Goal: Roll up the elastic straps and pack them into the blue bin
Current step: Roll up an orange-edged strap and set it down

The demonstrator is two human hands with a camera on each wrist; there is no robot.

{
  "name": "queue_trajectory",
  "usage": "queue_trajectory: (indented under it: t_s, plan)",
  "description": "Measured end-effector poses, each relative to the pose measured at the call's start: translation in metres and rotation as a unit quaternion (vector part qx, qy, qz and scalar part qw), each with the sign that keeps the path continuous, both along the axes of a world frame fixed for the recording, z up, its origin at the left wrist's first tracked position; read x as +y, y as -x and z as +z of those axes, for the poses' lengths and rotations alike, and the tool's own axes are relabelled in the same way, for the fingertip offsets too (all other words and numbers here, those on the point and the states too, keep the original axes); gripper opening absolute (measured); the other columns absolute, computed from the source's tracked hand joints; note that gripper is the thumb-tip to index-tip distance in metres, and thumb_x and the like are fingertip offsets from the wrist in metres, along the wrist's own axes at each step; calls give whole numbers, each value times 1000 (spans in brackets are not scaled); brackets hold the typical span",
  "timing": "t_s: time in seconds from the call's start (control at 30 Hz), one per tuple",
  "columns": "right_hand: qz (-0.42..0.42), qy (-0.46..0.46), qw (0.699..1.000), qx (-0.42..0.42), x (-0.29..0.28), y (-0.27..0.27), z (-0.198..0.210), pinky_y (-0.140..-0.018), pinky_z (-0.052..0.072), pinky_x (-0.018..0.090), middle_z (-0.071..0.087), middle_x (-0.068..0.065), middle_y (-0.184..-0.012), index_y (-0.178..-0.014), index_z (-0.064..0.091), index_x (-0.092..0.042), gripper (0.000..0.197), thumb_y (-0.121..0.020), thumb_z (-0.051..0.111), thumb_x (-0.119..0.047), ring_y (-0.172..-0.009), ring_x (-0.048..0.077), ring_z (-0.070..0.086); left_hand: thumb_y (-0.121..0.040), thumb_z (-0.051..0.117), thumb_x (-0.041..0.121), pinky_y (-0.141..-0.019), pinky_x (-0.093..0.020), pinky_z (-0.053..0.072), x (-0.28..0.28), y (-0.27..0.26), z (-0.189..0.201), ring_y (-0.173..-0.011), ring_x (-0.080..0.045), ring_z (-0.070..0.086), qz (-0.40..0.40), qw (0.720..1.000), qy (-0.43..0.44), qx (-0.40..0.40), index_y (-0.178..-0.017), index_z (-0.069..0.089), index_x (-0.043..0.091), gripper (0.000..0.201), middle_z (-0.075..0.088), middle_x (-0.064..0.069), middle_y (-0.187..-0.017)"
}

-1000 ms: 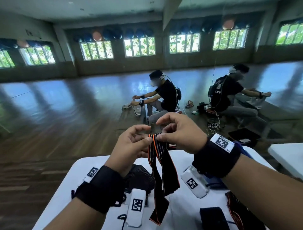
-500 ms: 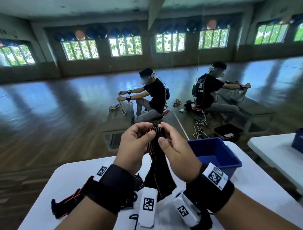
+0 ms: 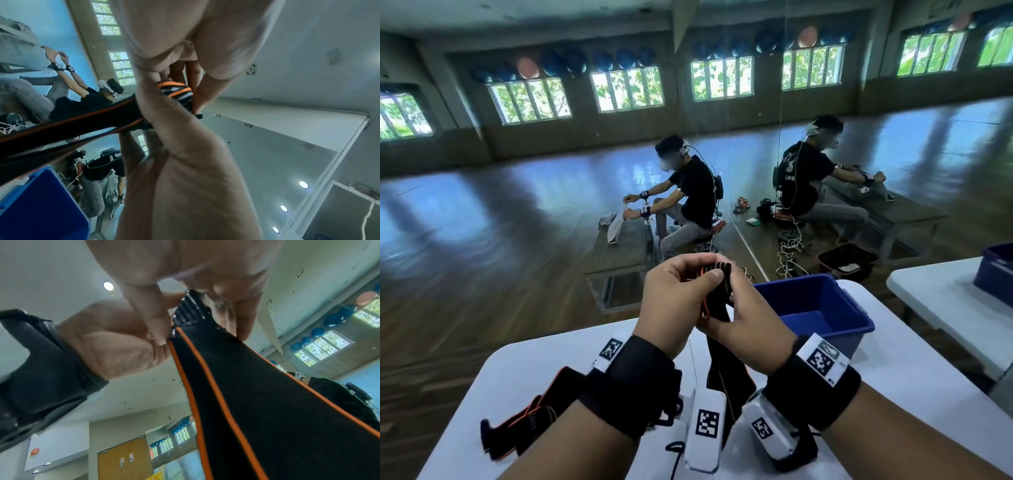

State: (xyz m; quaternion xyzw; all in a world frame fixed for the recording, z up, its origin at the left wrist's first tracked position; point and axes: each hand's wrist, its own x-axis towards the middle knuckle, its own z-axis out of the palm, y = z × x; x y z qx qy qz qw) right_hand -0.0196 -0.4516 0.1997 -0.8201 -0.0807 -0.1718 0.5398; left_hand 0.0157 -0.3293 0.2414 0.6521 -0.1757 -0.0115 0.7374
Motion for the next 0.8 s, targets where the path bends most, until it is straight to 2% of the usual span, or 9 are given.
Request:
queue_trajectory:
  t_s: [0.07, 0.17, 0.23, 0.3, 0.4, 0.47, 0.63, 0.73, 0.8]
  plan:
    - [-37, 1, 999, 12, -1, 4, -5, -107, 45, 37, 45, -12, -146, -151, 24, -37, 99, -72, 82, -40, -132, 3, 46, -86, 72, -3, -75, -36, 58, 0, -2, 0, -86, -24, 75, 23, 1000, 0, -12, -98, 77, 15, 23, 78, -7, -89]
    - [-53, -10, 998, 19, 2, 16, -14, -97, 47, 26, 46, -20, -137, -146, 27, -40, 98, -69, 87, -38, -124, -1, 49, -90, 69, 1, -83, -50, 60, 0, -3, 1, -90, -30, 75, 29, 999, -2, -16, -107, 74, 19, 25, 78, -8, -94]
    - [-63, -30, 997, 17, 8, 23, -22, -87, 52, 19, 52, -22, -127, -139, 35, -37, 81, -75, 84, -27, -115, -2, 55, -89, 69, 6, -85, -58, 59, 0, -4, 3, -93, -35, 74, 18, 1000, 8, -11, -108, 74, 19, 23, 77, -9, -94]
    - [-99, -45, 994, -3, 9, 24, -31, -77, 55, 16, 61, -17, -116, -125, 46, -33, 53, -84, 75, -14, -105, 2, 63, -84, 70, 16, -88, -62, 56, 1, -4, 5, -99, -40, 71, 4, 1000, 10, -8, -110, 74, 19, 27, 76, -7, -95]
    - [-156, -46, 986, -34, 7, 23, -37, -72, 56, 25, 68, -10, -101, -104, 55, -28, 22, -91, 65, -13, -93, 4, 67, -82, 69, 18, -92, -63, 54, 3, -4, 6, -102, -40, 70, -8, 1000, 7, -4, -113, 72, 19, 32, 75, -2, -94]
    - [-174, -58, 982, -47, 7, 22, -33, -72, 57, 33, 69, -9, -92, -100, 57, -25, 13, -92, 66, -19, -85, 6, 67, -84, 68, 15, -92, -64, 54, 5, -5, 5, -98, -35, 71, -9, 1000, 4, 3, -114, 72, 19, 30, 75, -1, -92]
    - [-173, -45, 984, -28, 10, 16, -24, -74, 56, 33, 64, -15, -102, -101, 53, -31, 37, -78, 80, -30, -94, 1, 62, -88, 66, 8, -93, -63, 53, 8, -6, 7, -106, -41, 69, -11, 1000, 15, 23, -116, 70, 14, 29, 73, -17, -106]
    - [-199, -39, 978, -48, 12, 11, -24, -72, 57, 39, 66, -13, -92, -97, 55, -28, 28, -81, 77, -23, -87, 3, 65, -86, 67, 7, -94, -60, 55, 9, -4, 11, -108, -44, 67, -27, 999, 30, 29, -115, 70, 13, 30, 70, -24, -113]
    - [-208, -39, 975, -65, 12, 11, -23, -69, 56, 43, 66, -11, -87, -93, 57, -29, 20, -85, 73, -20, -81, 6, 66, -87, 67, 7, -94, -55, 56, 10, -1, 14, -111, -42, 66, -38, 999, 30, 21, -115, 70, 13, 29, 70, -20, -112]
